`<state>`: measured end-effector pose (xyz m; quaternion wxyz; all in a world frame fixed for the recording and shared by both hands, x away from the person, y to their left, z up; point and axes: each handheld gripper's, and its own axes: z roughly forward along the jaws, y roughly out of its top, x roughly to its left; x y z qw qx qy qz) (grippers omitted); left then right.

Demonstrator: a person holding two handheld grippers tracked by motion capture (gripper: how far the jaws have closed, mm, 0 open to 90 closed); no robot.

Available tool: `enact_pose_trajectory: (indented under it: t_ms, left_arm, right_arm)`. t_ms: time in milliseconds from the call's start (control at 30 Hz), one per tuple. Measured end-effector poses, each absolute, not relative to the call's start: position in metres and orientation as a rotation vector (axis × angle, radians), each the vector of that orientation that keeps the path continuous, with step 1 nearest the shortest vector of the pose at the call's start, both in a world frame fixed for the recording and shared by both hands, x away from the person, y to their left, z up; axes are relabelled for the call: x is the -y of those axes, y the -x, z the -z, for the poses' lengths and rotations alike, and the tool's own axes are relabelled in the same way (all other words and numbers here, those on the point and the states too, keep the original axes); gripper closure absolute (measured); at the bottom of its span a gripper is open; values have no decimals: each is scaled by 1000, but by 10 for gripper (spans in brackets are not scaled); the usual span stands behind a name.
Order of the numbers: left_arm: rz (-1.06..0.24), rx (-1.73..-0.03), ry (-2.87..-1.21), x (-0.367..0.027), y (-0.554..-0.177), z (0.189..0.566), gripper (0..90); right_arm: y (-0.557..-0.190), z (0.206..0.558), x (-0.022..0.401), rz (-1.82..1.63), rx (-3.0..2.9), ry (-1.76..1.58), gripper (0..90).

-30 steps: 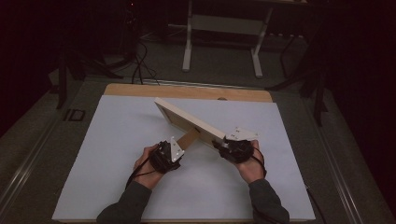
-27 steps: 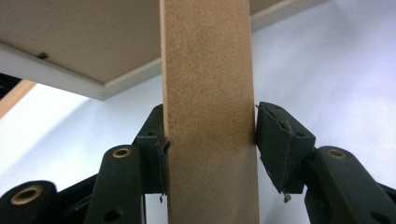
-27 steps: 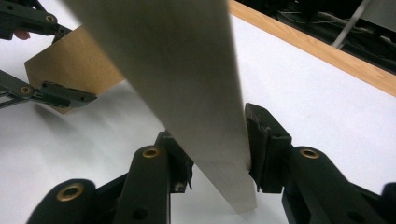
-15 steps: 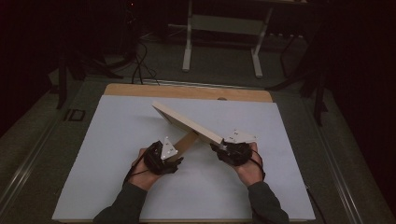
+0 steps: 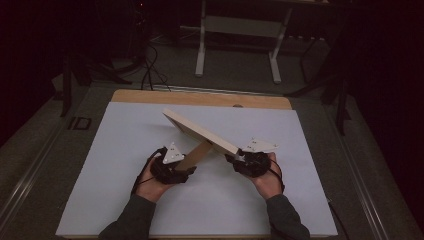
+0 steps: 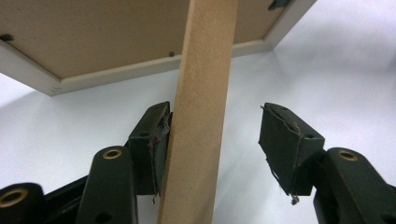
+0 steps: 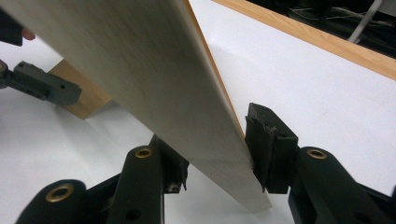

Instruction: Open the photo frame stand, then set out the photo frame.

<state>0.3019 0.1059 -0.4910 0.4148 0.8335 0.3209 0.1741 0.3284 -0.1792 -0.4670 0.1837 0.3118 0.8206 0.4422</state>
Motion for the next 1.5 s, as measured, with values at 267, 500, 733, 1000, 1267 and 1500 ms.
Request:
enact_pose_trajectory:
  t_ms: [267,500,733,1000,1267,1500]
  left_arm:
    - [-407,-804,-2049,-109,-302,484,444]
    - [-379,-823,-1980,-118,-302,477,446]
    - [-369,-861,-1943,-125,-304,473,446]
    - [-365,-893,-1932,-128,-304,470,460]
    - [-326,-959,-1860,-138,-306,465,537]
    - [-319,-1008,-1813,-147,-308,456,574]
  right_arm:
    - [-329,467,182,-1263,-2326,-880,579]
    - [-329,468,184,-1258,-2335,-881,561]
    - [-328,470,187,-1243,-2352,-885,536]
    - [-326,470,196,-1268,-2356,-905,515]
    - [-321,471,206,-1249,-2387,-900,566]
    - [-315,468,215,-1240,-2420,-868,672]
